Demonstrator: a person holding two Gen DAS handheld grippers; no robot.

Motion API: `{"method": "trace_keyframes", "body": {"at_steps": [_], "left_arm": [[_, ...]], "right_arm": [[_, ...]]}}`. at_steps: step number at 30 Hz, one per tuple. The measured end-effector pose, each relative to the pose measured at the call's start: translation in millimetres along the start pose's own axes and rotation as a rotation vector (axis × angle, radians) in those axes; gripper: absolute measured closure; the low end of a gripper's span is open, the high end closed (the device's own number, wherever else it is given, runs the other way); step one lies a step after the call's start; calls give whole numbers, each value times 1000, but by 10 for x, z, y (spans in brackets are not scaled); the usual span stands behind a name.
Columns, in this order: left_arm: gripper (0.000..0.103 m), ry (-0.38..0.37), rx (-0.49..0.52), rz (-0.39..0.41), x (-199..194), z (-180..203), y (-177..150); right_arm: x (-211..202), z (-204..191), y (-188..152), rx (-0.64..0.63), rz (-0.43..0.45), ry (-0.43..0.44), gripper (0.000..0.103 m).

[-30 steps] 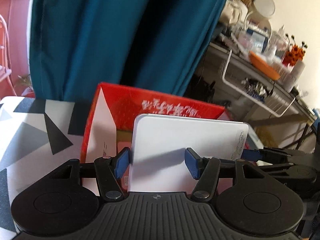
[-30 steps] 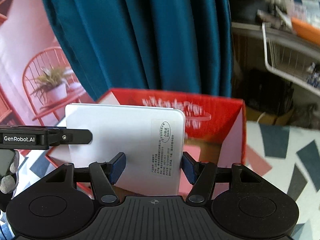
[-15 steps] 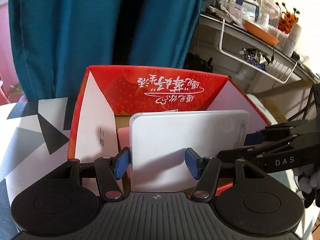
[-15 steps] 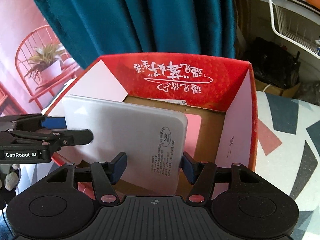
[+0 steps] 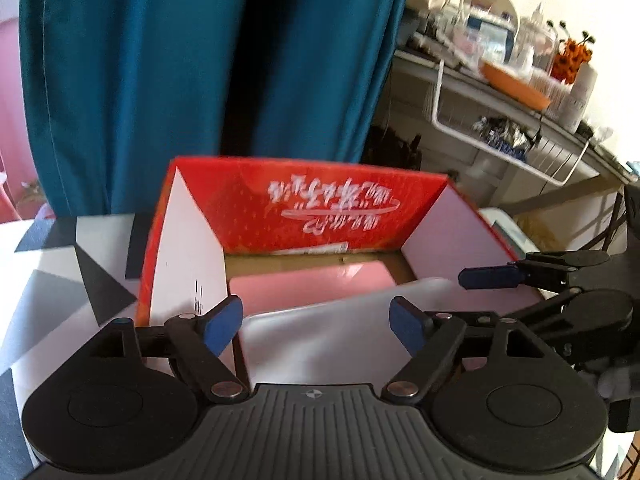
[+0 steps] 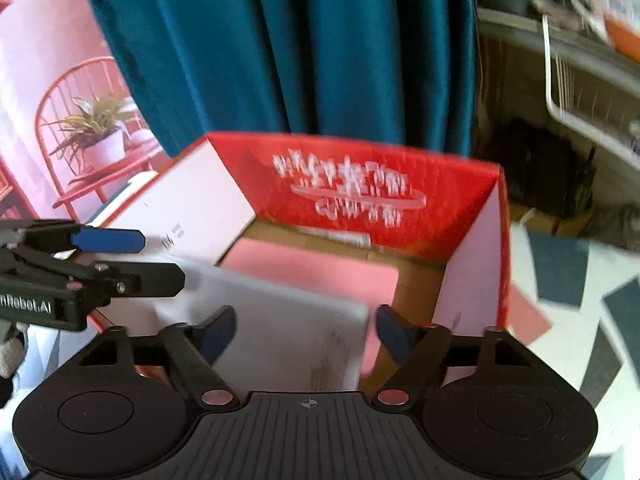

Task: Organize rigid objects
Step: 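Withdraw the left tool from the box back toward the table items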

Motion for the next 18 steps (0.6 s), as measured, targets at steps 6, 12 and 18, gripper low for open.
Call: {"method": "trace_keyframes", "body": {"at_steps": [6, 12, 18], "left_arm": [[13, 15, 27, 80, -311, 107, 41], [3, 54, 85, 153, -685, 220, -69], [0, 68, 49, 157, -923, 184, -287]], "right_arm": [[-323, -144, -10, -63, 120, -16, 11], [-637, -235, -166, -96, 205, -39, 0], [-869, -278, -401, -73, 265, -50, 0]]}}
Point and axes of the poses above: each gripper's, at about its wrist camera, not at the fingertips, and x roughly the way its jaws point, z to its right, y to its top, the point moved 2 cm from there along x, roughly the way its jaws point, and after that the axes turned 10 degrees about y, right-handed, at the moved point
